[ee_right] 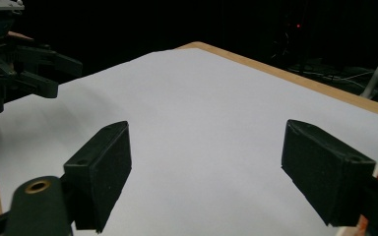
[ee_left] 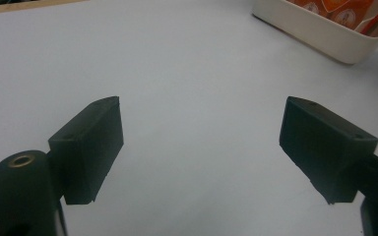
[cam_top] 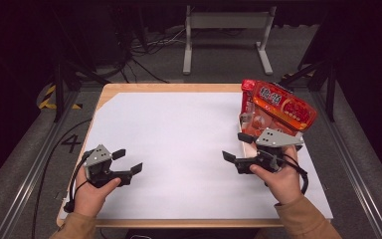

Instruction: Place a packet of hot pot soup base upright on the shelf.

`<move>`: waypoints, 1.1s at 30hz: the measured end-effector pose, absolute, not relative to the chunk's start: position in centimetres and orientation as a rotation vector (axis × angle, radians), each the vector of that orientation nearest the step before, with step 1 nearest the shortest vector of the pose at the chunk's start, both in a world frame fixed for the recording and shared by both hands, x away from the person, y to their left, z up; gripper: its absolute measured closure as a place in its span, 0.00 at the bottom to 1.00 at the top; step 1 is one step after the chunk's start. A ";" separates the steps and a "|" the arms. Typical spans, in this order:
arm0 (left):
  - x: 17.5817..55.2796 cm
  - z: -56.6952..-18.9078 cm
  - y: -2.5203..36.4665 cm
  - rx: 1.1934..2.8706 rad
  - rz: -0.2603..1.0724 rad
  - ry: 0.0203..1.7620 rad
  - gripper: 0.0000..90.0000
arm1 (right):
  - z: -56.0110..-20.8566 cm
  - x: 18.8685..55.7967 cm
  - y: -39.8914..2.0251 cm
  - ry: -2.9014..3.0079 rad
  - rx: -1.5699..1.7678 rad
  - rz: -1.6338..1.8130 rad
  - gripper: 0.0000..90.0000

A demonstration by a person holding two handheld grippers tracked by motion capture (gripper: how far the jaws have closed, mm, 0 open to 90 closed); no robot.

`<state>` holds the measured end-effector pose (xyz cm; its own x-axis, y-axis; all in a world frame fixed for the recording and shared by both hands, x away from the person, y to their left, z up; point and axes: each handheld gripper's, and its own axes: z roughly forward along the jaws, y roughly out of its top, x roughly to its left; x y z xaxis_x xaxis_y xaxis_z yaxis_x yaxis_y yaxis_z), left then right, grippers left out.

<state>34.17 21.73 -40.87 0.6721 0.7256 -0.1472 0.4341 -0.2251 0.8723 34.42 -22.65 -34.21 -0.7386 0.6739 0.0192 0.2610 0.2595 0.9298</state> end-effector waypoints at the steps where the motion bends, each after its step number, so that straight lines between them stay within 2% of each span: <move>1: 34.2 -41.0 21.7 1.868 0.359 0.912 0.20 | -34.7 34.6 -22.3 2.160 0.862 1.477 0.22; 18: 33.9 -42.3 21.0 1.915 0.333 0.888 0.20 | -40.1 34.9 -18.7 2.190 0.813 1.318 0.23; 33: 34.1 -43.1 20.8 1.939 0.300 0.861 0.19 | -43.0 35.8 -18.4 2.234 0.859 1.244 0.26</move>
